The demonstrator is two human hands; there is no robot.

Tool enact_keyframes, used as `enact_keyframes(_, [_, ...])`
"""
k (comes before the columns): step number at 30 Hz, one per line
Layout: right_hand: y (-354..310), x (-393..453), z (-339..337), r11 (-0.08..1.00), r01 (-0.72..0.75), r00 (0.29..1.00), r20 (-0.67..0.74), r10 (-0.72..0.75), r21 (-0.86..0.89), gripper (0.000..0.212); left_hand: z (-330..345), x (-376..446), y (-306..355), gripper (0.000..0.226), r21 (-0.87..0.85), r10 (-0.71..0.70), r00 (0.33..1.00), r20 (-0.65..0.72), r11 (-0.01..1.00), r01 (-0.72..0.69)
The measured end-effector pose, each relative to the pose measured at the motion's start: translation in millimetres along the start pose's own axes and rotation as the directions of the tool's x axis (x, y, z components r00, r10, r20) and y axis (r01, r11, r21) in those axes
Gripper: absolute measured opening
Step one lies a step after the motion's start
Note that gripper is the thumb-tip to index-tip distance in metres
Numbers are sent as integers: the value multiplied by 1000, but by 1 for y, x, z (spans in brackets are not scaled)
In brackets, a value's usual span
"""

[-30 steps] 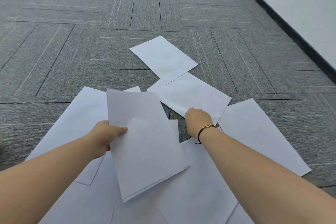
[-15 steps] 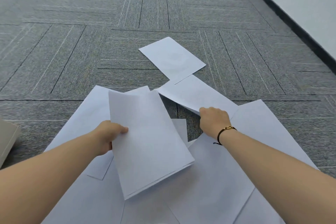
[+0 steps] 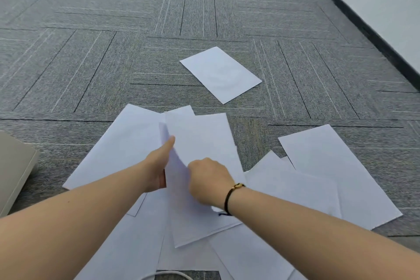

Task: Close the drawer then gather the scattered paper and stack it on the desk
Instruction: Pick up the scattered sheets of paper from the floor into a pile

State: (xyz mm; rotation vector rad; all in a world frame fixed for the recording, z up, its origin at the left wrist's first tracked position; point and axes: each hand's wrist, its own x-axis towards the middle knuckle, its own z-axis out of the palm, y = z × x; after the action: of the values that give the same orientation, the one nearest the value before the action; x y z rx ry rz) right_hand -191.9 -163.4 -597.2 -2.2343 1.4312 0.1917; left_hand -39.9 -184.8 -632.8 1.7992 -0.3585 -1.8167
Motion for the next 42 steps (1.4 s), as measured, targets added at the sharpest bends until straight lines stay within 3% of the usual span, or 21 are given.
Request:
enact_keyframes(2, [-15, -1, 12, 998, 66, 998, 0, -66, 1, 22, 1, -1, 0, 57, 25, 24, 1000, 14, 999, -24])
enact_keyframes(5, [-29, -6, 25, 994, 112, 992, 59, -112, -3, 26, -3, 3, -5, 35, 97, 76, 989, -125, 993, -65])
enact_keyframes(8, [-30, -8, 28, 997, 72, 989, 127, -76, 38, 41, -13, 12, -8, 29, 191, 124, 969, -216, 978, -82])
enact_keyframes(12, [-8, 8, 18, 997, -7, 998, 60, 2, 76, 63, -21, 18, -5, 23, 223, 190, 946, -262, 966, -132])
enact_keyframes(16, [37, 49, -6, 985, -134, 984, -106, 146, 108, 49, -25, 23, -12, 25, 155, 135, 960, -244, 983, -99])
enact_keyframes(20, [88, 93, -29, 944, -283, 914, -251, 318, 168, 29, -33, 30, -11, 30, 66, 59, 979, -196, 997, -46])
enact_keyframes(24, [113, 136, -39, 942, -321, 897, -287, 337, 104, 23, -38, 40, -4, 37, -30, -31, 989, -145, 999, 27])
enact_keyframes(28, [115, 179, -44, 955, -298, 924, -251, 287, -5, 17, -44, 46, 2, 43, -88, -123, 987, -107, 990, 114])
enact_keyframes(36, [113, 230, -62, 927, -240, 956, -235, 175, -288, 24, -42, 53, 4, 42, -178, -155, 982, -110, 975, 134])
enact_keyframes(42, [103, 246, -67, 903, -180, 974, -198, 109, -391, 28, -42, 55, 4, 44, -192, -166, 978, -125, 971, 140])
